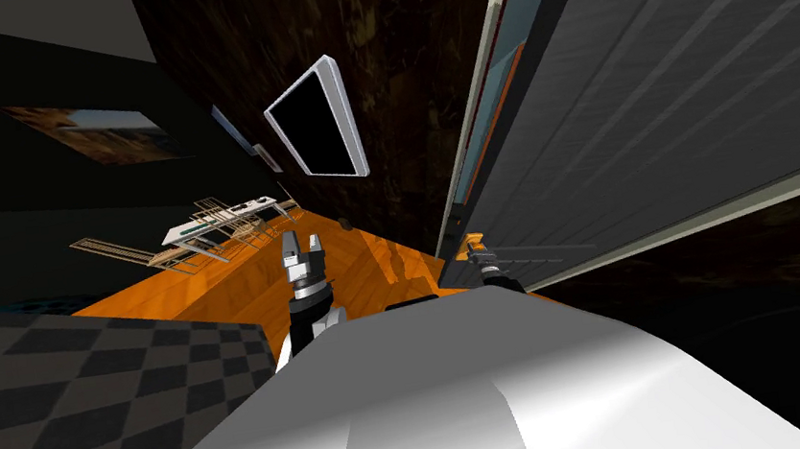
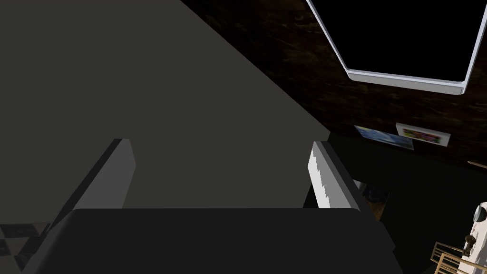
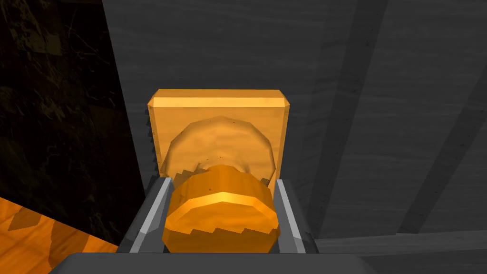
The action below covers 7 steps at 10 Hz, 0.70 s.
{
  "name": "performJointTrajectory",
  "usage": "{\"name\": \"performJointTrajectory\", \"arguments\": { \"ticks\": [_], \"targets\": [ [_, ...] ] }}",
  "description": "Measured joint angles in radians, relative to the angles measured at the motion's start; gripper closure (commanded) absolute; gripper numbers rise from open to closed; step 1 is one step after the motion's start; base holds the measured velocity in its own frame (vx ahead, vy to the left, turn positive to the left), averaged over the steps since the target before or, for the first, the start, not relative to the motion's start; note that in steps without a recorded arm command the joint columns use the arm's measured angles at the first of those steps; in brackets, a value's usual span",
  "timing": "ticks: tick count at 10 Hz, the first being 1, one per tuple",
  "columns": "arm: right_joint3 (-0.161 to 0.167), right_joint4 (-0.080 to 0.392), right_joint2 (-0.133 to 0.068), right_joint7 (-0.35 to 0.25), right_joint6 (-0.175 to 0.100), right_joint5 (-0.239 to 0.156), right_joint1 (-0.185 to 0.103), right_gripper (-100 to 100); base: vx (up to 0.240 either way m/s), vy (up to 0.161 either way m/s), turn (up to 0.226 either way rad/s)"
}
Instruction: Pull the door open
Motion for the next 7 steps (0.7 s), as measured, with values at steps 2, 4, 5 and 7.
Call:
{"name": "performJointTrajectory", "arguments": {
  "ticks": [2,4,5,7],
  "targets": [
    [0.003,0.002,0.001,0.000,0.003,0.000,0.003,100,-0.010,0.005,-0.007],
    [0.003,0.008,-0.012,-0.009,-0.003,0.000,0.002,100,-0.168,-0.040,0.167],
    [0.006,0.010,-0.021,-0.018,-0.009,0.001,0.000,100,-0.220,-0.070,0.188],
    [0.019,0.018,-0.044,-0.038,-0.018,0.004,-0.003,100,-0.282,-0.051,0.222]
  ]
}}
